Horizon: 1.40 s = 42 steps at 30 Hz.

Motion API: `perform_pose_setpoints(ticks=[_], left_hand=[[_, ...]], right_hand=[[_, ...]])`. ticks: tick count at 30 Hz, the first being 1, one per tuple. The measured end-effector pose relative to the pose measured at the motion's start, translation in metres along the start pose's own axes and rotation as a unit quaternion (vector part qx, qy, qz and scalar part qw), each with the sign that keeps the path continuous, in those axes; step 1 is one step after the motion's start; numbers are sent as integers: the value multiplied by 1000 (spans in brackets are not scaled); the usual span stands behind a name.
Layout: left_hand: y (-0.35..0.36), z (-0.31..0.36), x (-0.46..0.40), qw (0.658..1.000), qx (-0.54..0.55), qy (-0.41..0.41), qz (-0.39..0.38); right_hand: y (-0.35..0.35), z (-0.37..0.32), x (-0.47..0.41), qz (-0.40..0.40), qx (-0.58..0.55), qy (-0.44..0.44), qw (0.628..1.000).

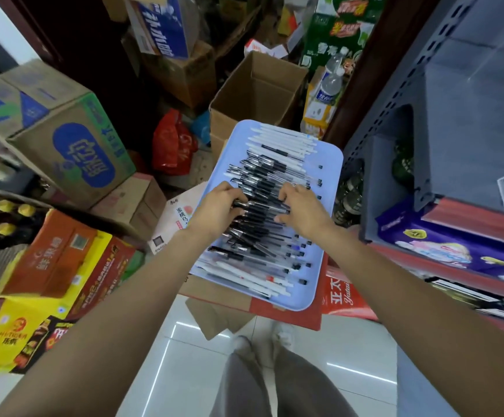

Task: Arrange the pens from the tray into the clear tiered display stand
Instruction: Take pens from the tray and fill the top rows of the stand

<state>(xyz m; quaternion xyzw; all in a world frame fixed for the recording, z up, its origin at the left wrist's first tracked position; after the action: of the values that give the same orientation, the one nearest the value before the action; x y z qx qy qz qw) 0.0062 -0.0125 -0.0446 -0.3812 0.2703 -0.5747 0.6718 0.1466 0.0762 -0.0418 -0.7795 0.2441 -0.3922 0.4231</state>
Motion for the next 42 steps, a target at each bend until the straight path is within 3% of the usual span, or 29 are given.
perform_pose_setpoints(ticks=[4, 9, 13, 17, 19, 23, 27, 33, 35, 37, 39, 42], left_hand=[[-8, 2, 4, 999, 34, 5, 19], [-15, 3, 12, 984, 164, -59, 41], [-14, 2, 18, 920, 374, -110, 38], [-10, -5, 20, 875, 449, -169, 65], [-12, -6, 18, 874, 447, -166, 95], [-20, 0, 16, 918, 359, -119, 119], [-13, 13, 14, 986, 156, -64, -10], [-8, 14, 5, 997, 23, -7, -79], [-6, 22, 1, 978, -154, 67, -123], [-3, 30, 0, 922, -328, 133, -157], [2, 35, 1, 886, -401, 161, -170], [5, 35, 4, 866, -439, 177, -159]], right_hand=[[-4, 3, 0, -20, -37, 10, 999], [-10, 2, 6, -27, -95, -2, 995], [-16, -3, 11, -19, -94, -12, 995], [-27, -5, 17, 18, -102, -19, 994], [-35, -6, 21, 46, -113, -15, 992], [-51, -10, 34, 84, -133, -18, 987], [-52, -11, 44, 84, -144, -23, 986], [-45, -9, 45, 70, -167, -19, 983], [-44, -8, 44, 69, -174, -19, 982], [-44, -7, 44, 70, -179, -19, 981], [-44, -6, 45, 72, -181, -16, 981], [-44, -6, 45, 76, -183, -12, 980]])
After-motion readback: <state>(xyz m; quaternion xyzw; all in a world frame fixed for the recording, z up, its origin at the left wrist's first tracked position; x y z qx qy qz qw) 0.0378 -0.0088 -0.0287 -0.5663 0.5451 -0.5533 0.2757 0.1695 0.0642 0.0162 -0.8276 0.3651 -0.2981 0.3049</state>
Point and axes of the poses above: each hand's wrist, its own x-axis away from the middle knuckle, its own y-axis out of the palm, z = x × y, the point moved 5 cm from there along -x, towards the middle knuckle, and after that the axes turned 8 degrees about y, right-handed, at the moved point
